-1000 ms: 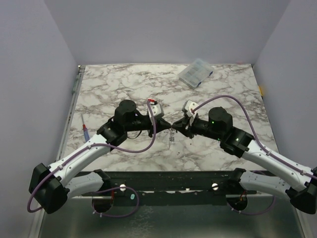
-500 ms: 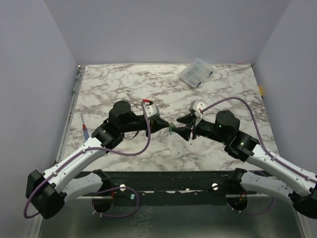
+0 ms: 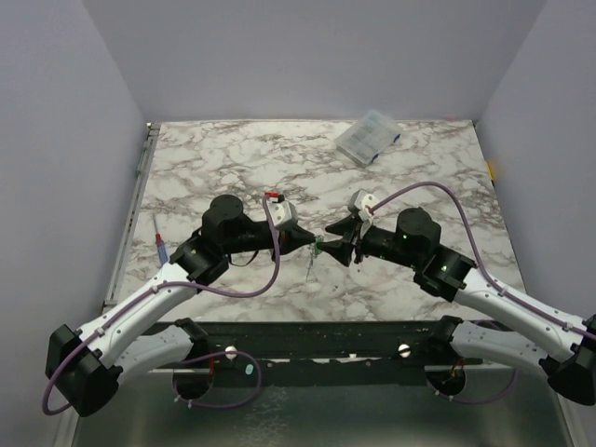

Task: Put the keys on the keyring

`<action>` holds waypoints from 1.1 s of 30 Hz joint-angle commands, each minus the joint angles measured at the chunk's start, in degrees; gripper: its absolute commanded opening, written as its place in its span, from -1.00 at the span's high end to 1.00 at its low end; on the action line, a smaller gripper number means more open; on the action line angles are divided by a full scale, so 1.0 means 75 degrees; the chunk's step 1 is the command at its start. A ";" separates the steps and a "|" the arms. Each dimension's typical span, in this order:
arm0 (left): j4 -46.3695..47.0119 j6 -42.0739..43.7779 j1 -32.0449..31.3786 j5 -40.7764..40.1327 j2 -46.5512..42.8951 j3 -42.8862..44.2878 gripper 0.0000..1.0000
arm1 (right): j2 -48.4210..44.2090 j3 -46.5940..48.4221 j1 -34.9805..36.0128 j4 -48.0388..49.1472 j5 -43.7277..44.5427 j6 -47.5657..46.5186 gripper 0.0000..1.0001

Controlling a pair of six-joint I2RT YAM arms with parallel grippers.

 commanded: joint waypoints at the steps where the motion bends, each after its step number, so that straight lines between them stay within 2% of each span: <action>1: 0.0187 0.0061 0.0032 -0.0319 -0.0194 -0.0119 1.00 | 0.0047 0.0220 0.0030 0.0375 -0.0279 0.0194 -0.01; 12: 0.0184 0.0071 0.0032 -0.0816 -0.0284 -0.0181 1.00 | 0.0427 0.0554 0.0031 0.0495 -0.0545 0.0749 0.01; 17: 0.0184 0.0065 0.0034 -0.0824 -0.0337 -0.0191 1.00 | 0.0758 0.0752 0.0030 0.0251 -0.0211 0.0811 0.19; 22: 0.0185 0.0062 0.0032 -0.0792 -0.0353 -0.0193 1.00 | 0.0750 0.0725 0.0030 0.0237 -0.0173 0.0793 0.47; 28: 0.0198 0.0019 0.0038 -0.0749 -0.0396 -0.0205 1.00 | 0.0639 0.0660 0.0030 0.0110 -0.0030 0.0653 0.96; 33: 0.0253 -0.0030 0.0043 -0.0702 -0.0429 -0.0204 1.00 | 0.0496 0.0497 0.0036 0.0117 -0.0138 0.0495 0.99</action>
